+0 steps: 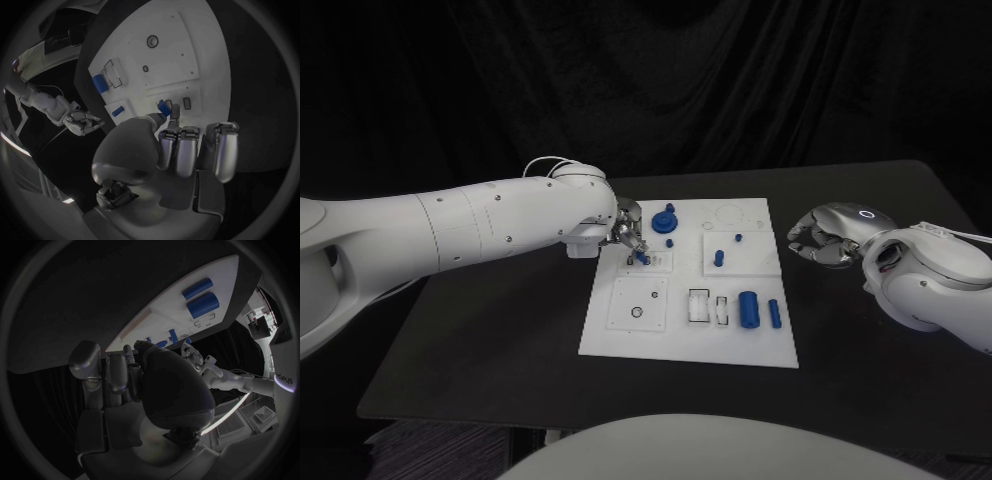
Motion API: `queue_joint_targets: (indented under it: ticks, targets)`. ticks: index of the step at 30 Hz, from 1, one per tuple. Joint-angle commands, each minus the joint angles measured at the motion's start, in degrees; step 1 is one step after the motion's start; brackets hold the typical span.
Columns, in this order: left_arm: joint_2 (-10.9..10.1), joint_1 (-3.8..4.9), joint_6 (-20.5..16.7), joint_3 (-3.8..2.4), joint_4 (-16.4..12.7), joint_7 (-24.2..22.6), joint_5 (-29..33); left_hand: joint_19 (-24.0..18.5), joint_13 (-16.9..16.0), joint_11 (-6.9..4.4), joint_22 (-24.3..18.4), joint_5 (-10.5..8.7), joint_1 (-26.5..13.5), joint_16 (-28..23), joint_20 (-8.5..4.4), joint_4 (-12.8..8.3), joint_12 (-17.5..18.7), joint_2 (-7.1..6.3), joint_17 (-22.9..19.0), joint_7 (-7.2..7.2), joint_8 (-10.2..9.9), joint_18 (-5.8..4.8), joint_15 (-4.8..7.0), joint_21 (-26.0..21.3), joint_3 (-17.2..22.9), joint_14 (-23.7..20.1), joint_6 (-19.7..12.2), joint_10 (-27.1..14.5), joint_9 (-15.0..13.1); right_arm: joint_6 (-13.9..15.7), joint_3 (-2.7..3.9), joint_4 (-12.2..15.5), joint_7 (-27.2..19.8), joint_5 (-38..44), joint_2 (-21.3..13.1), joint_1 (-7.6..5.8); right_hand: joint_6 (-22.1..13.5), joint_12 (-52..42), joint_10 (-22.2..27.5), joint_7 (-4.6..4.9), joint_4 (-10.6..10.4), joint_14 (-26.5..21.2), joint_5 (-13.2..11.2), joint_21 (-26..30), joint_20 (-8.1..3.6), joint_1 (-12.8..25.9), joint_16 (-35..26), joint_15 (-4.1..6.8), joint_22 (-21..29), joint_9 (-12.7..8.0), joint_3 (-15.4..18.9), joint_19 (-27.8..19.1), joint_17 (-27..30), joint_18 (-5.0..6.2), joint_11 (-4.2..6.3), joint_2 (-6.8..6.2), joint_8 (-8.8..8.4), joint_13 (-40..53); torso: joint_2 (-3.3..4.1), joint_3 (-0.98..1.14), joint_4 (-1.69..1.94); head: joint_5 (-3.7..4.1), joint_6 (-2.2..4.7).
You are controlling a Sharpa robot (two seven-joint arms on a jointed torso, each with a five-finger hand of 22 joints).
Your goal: Assemble the parts on the task board
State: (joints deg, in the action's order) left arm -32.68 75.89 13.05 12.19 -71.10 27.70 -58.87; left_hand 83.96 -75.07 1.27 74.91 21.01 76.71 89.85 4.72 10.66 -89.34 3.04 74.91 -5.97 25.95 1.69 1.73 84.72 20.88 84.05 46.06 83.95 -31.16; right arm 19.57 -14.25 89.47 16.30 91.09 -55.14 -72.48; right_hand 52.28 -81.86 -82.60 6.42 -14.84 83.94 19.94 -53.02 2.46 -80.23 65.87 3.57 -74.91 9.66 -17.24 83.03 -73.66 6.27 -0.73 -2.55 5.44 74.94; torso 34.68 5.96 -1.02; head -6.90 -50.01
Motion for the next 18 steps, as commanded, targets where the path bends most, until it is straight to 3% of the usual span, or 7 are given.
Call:
queue_joint_targets:
  ticks: [1, 18]
  targets:
    - [-0.02, 0.08, -2.32, -0.06, -0.18, -1.01, -1.94, 2.84, -14.13, 0.27, 13.12, 0.24, -0.02, 0.15, -0.05, -0.42, 0.28, -0.5, 15.09, 0.1, -0.4, -0.22, -0.18, -0.32, 0.02, 5.95, -0.02, 5.05, -0.09, -0.39, 0.04, 0.02, 0.92, 0.13, -0.06, 0.12, -0.28, 0.34, 0.34, 0.19, 0.1, 2.35, 0.17, 0.33, 0.3, -0.37, -0.19, -0.3, -6.17, -0.04, -0.36, -0.26, 0.04, -0.12, 0.02, -0.05, -0.14, 4.17, -0.03, 0.03, 0.03, -0.02, 0.01]
    - [0.6, -0.27, -3.92, -0.05, 0.17, -2.26, -2.38, 2.77, -14.04, 0.32, 13.08, -0.15, -0.28, 0.15, -0.01, -0.59, 0.39, -0.52, 15.09, 0.05, -0.61, -0.18, -0.21, -0.45, -0.04, 5.95, -0.13, 4.93, -0.29, -0.54, 0.04, 0.15, 0.9, 0.13, -0.16, 0.12, -0.38, 0.39, 0.4, 0.2, 0.11, 2.31, 0.17, 0.51, 0.31, -0.37, -0.34, -0.3, -6.13, -0.07, -0.39, -0.31, 0.14, -0.09, 0.03, -0.05, -0.2, 4.11, 0.14, -0.01, 0.07, 0.08, 0.01]
